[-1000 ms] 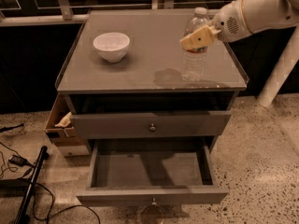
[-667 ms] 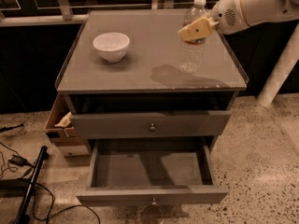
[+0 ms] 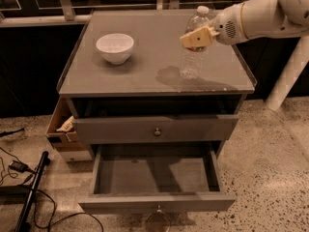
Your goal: Pick water bottle from middle drawer and place on counter
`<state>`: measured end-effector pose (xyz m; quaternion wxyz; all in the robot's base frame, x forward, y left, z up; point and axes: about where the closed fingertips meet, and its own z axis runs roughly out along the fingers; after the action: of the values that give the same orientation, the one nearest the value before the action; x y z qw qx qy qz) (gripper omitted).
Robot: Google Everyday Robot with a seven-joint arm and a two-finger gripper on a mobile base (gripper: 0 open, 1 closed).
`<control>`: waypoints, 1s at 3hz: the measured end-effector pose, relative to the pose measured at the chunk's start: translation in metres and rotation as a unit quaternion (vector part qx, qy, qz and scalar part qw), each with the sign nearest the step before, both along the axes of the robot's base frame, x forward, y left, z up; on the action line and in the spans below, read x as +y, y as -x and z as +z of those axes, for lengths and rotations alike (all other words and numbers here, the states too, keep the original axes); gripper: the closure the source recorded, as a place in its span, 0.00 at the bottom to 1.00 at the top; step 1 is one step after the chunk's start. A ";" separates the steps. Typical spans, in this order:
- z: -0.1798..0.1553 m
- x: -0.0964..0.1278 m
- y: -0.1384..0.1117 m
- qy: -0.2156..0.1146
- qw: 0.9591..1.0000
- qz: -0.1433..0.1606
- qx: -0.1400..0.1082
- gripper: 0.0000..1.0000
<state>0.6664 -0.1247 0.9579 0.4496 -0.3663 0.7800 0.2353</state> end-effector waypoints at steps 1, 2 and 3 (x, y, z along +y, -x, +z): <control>-0.030 0.003 0.000 -0.018 1.000 -0.009 0.016 1.00; -0.035 0.006 -0.002 -0.019 1.000 -0.005 0.014 1.00; -0.031 0.006 -0.002 -0.019 1.000 -0.005 0.014 1.00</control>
Offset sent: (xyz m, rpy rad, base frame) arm -0.0012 -0.0049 -0.0307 0.0380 0.0345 -0.0334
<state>0.6688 -0.1185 0.9271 0.4469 -0.3503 0.7834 0.2527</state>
